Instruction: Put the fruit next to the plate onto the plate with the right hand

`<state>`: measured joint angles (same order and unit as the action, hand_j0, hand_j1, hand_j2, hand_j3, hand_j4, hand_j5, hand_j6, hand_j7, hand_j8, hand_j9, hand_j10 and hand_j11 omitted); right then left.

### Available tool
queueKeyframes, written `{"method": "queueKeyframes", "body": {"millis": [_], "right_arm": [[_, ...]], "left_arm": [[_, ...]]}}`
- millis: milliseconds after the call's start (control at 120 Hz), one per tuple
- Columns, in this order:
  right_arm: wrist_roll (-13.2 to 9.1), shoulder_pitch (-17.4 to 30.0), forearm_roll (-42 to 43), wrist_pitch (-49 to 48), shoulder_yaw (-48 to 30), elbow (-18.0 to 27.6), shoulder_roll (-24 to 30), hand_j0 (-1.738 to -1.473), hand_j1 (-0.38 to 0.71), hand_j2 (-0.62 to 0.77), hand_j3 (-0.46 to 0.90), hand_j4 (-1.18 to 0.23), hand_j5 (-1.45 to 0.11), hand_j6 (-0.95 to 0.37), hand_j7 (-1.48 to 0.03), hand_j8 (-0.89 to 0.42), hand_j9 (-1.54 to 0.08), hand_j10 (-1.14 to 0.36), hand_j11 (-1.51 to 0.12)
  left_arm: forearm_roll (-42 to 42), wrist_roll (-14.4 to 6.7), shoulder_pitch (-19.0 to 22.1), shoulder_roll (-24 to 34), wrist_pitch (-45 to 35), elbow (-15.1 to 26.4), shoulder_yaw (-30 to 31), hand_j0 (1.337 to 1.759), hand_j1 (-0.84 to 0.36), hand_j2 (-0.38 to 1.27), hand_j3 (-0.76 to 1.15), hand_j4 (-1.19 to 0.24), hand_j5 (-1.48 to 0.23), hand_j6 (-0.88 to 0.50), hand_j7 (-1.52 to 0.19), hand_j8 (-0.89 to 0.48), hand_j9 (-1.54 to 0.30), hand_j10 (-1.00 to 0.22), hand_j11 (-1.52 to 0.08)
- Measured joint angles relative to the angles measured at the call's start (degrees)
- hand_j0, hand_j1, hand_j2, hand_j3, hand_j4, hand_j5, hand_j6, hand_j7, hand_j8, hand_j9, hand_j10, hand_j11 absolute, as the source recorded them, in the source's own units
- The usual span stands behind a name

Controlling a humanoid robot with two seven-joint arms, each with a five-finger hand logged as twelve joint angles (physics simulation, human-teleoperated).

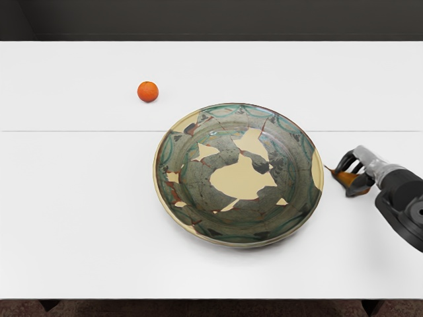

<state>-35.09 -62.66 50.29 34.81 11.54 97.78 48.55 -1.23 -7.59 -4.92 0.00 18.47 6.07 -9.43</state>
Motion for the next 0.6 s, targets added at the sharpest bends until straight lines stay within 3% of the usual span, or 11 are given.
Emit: {"method": "queueKeyframes", "body": {"millis": [600], "right_arm": [[0.0,-0.7,0.0,-0.1,-0.5,2.2,4.4,-1.656,0.32,0.27,0.0,-0.71,-1.05,-0.37,-0.98,-0.38,-1.0,-0.5,-1.0]], "left_arm": [[0.0,0.0,-0.2,0.0,0.0,0.0,0.1,1.658,0.35,0.0,0.0,0.0,0.0,0.0,0.0,0.0,0.0,0.0,0.0]]}}
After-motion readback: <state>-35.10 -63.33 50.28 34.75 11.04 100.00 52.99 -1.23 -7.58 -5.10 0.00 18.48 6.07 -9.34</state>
